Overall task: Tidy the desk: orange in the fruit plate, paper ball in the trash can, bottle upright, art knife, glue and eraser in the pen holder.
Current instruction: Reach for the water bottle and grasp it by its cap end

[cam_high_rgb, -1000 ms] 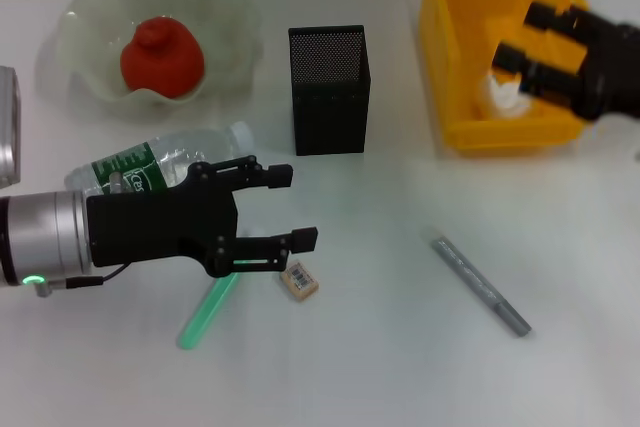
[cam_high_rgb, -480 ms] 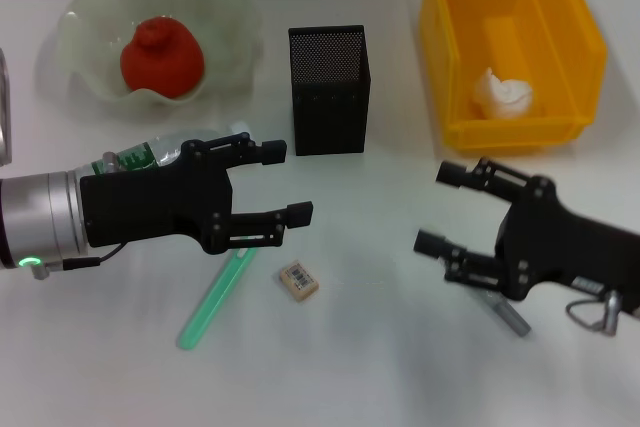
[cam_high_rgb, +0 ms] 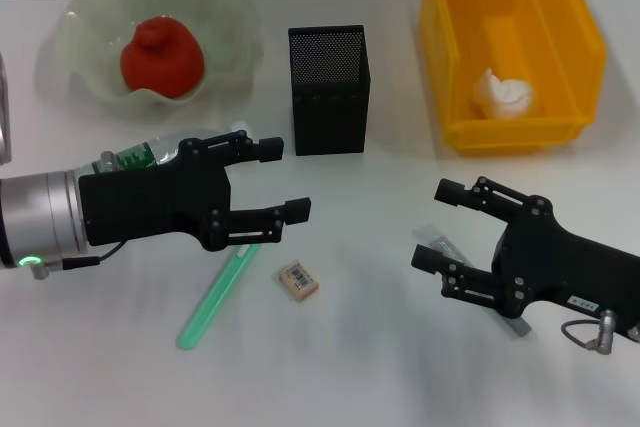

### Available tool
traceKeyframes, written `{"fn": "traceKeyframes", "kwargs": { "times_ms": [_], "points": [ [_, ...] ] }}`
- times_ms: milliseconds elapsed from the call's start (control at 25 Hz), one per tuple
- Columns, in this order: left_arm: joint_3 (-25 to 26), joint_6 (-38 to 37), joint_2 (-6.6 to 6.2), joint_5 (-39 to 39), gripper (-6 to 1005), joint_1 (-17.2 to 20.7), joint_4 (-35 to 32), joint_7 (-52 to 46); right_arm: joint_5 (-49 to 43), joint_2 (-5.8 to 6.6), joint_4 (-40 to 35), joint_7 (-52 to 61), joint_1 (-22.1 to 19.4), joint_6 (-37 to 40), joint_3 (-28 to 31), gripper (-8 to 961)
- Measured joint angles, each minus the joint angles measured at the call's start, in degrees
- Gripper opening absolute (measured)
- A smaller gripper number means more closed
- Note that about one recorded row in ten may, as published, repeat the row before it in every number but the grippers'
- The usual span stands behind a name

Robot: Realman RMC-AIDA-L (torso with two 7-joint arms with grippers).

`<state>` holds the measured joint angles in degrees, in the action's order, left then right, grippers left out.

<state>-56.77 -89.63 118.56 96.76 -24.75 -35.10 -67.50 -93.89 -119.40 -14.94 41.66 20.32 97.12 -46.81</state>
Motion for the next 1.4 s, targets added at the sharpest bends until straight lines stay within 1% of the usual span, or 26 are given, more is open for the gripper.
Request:
{"fn": "traceKeyframes", "kwargs": {
  "times_ms": [480,680,800,960,1040,1080,1160,1280,1400],
  "points": [
    [0.00,0.09,0.05,0.00,695,0.48,0.12,-0.07,0.11,0.05,1.66,-0.21,-0.48,-0.63,0.52,763],
    [0.00,0.25,0.07,0.00,693,0.04,-0.33,-0.76,0.16,-0.02,2.43,-0.19,-0.46,-1.16,0.50,763],
    [0.00,0.68,0.03,0.01,691,-0.59,-2.17,-3.23,0.18,-0.04,2.58,-0.03,-0.46,-1.59,0.49,763],
    [-0.60,2.32,-0.22,1.66,689,-1.86,-9.30,-13.23,0.20,-0.09,3.02,0.03,-0.23,-2.00,0.49,763],
    [-0.76,2.68,-0.33,4.78,688,-2.97,-13.73,-18.88,0.20,-0.11,3.48,0.08,-0.03,-2.12,0.49,763],
    [-0.77,2.91,-0.32,7.46,688,-3.78,-16.75,-22.07,0.20,-0.12,3.66,0.10,0.06,-2.20,0.48,763],
    [-0.92,3.65,-0.22,11.46,687,-5.05,-20.63,-26.83,0.20,-0.13,3.92,0.11,0.12,-2.39,0.46,763],
    [-1.23,4.99,-0.10,20.78,685,-8.45,-25.95,-37.15,0.20,-0.13,4.33,0.13,0.14,-2.48,0.48,763],
    [-2.47,5.18,0.00,30.49,684,-11.93,-29.16,-43.81,0.20,-0.16,4.61,0.12,0.15,-2.49,0.50,763]
  ]
}}
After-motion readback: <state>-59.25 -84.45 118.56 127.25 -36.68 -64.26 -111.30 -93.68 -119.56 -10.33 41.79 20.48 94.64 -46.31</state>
